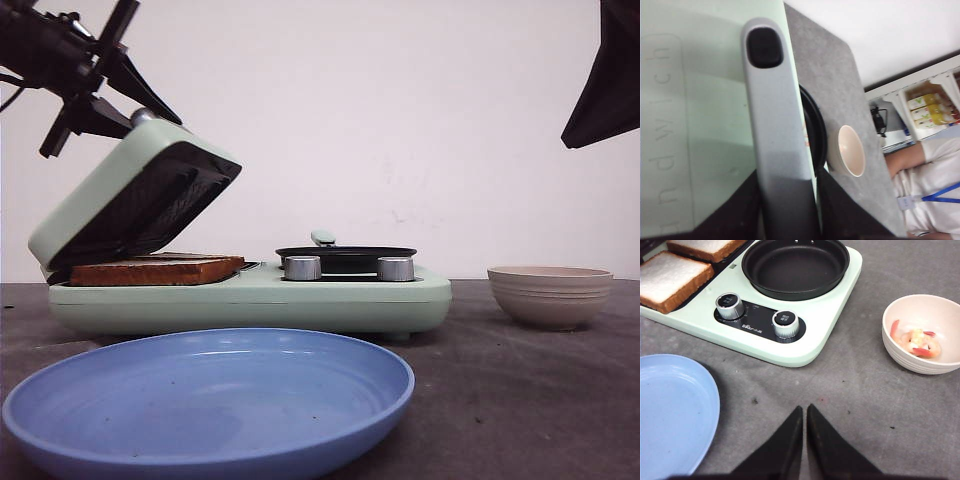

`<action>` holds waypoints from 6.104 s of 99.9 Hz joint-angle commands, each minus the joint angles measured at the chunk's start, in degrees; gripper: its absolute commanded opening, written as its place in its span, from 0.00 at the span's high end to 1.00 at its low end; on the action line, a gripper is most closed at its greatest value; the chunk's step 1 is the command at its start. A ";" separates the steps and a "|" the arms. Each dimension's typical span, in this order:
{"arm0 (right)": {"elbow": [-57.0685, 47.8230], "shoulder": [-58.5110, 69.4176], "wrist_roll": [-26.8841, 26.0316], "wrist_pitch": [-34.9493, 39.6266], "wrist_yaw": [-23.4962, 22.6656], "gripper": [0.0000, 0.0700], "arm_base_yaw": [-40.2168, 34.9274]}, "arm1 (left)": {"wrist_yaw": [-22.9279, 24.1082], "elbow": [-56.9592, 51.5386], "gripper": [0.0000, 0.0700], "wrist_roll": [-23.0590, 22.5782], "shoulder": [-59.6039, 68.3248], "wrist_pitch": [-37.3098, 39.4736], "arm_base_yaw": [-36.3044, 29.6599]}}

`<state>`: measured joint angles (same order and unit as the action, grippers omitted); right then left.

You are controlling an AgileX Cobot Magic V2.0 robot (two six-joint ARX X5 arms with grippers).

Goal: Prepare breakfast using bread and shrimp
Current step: 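Grasp the lid handle with the left gripper and swing it down, then release the lid handle and lift the left gripper away, then move the right gripper down to the rim of the cream shrimp bowl, then grasp the bowl rim with the right gripper and lift it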

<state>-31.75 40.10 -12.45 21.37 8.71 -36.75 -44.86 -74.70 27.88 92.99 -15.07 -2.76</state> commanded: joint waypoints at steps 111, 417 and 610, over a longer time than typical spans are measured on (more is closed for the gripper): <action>-0.07 0.24 -0.68 -1.22 -0.15 0.99 -0.50 | 25.92 -0.28 0.66 -18.38 1.77 -6.34 -11.50; -38.77 42.18 4.72 16.98 -19.34 0.50 37.83 | 25.66 41.68 0.50 -24.74 -61.29 -3.21 -7.74; -50.93 75.08 6.88 17.53 -19.30 0.60 39.52 | 25.64 41.68 0.50 -24.81 -61.61 -3.04 -7.74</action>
<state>-81.41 113.34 -5.78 39.27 -10.17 2.68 -19.42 -32.82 3.77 31.31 -18.65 -10.46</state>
